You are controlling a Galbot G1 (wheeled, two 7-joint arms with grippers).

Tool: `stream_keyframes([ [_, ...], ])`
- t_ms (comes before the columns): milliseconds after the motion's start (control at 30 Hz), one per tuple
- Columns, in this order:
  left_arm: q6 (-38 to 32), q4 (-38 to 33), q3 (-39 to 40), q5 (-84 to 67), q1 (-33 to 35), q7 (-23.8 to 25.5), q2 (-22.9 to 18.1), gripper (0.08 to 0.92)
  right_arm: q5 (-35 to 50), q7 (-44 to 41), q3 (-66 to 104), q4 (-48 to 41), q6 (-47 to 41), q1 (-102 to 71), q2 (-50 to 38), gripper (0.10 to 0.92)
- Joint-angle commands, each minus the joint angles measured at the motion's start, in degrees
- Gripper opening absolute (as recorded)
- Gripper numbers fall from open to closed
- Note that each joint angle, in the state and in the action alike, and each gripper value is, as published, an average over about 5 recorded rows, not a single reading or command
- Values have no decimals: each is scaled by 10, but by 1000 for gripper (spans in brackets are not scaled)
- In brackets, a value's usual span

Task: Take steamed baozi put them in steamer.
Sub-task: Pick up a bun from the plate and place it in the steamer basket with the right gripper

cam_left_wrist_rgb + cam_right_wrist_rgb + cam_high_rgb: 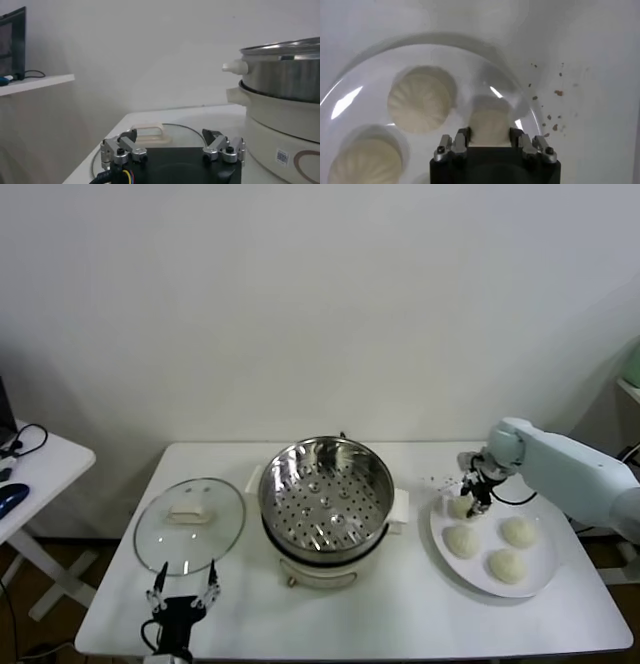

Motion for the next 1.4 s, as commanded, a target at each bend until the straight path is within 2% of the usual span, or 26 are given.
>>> stream_keyframes([
  [33, 1, 1, 1, 2, 1, 0, 0, 823, 13, -4, -91, 112, 23, 120, -34, 543],
  [233, 1, 1, 0, 6, 4, -1, 1, 823, 49, -20, -228, 258, 102, 373, -44, 545],
  [433, 3, -4, 1, 9, 6, -1, 0, 823, 46, -25, -248, 372, 185, 545, -11, 551],
  [633, 3, -7, 2, 13, 9, -2, -3, 823, -13, 15, -152, 468, 251, 531, 24, 553],
  [733, 3, -8, 3, 14, 10, -2, -5, 823, -79, 55, -126, 505, 265, 474, 37, 561],
  [867, 3, -10, 2, 15, 10, -3, -6, 823, -186, 101, -113, 501, 289, 391, 53, 568],
  [1067, 3, -9, 1, 14, 8, -3, -6, 823, -273, 131, -110, 445, 316, 297, 73, 568],
  [1400, 2, -4, 2, 15, 7, -3, -7, 823, -305, 128, -103, 393, 339, 232, 100, 582],
])
